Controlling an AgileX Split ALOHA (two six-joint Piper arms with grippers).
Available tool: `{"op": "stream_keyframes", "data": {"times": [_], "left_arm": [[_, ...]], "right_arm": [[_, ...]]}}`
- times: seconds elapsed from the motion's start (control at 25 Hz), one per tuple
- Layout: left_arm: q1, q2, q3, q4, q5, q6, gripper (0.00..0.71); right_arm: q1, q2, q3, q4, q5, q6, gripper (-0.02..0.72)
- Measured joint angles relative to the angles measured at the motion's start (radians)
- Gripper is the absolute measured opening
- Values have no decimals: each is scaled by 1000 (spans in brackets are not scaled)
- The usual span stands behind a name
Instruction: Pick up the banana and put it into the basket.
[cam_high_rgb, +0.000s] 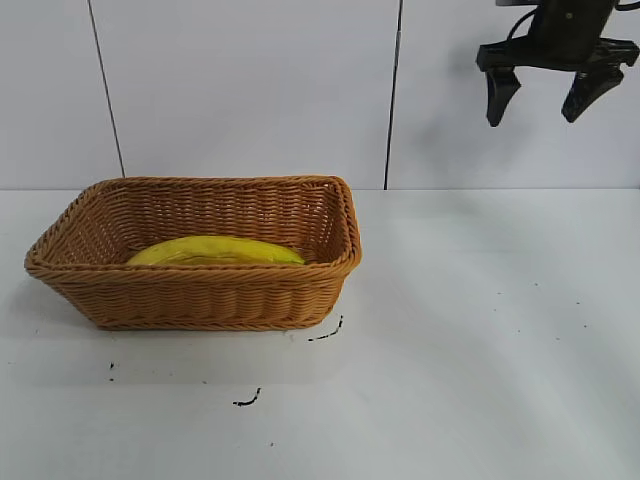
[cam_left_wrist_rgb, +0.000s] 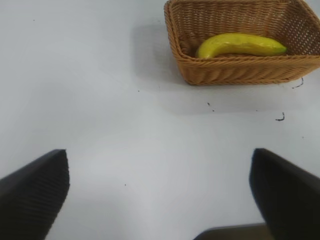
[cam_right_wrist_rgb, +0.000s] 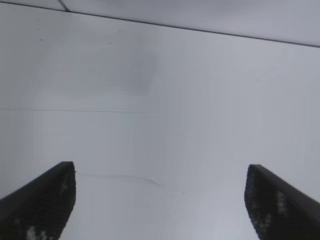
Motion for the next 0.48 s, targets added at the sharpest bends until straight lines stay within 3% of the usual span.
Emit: {"op": "stream_keyframes", "data": {"times": [0.48], "left_arm": [[0, 0, 0, 0, 0, 0, 695]], "right_arm": [[0, -629, 750, 42, 0, -27, 656]]}}
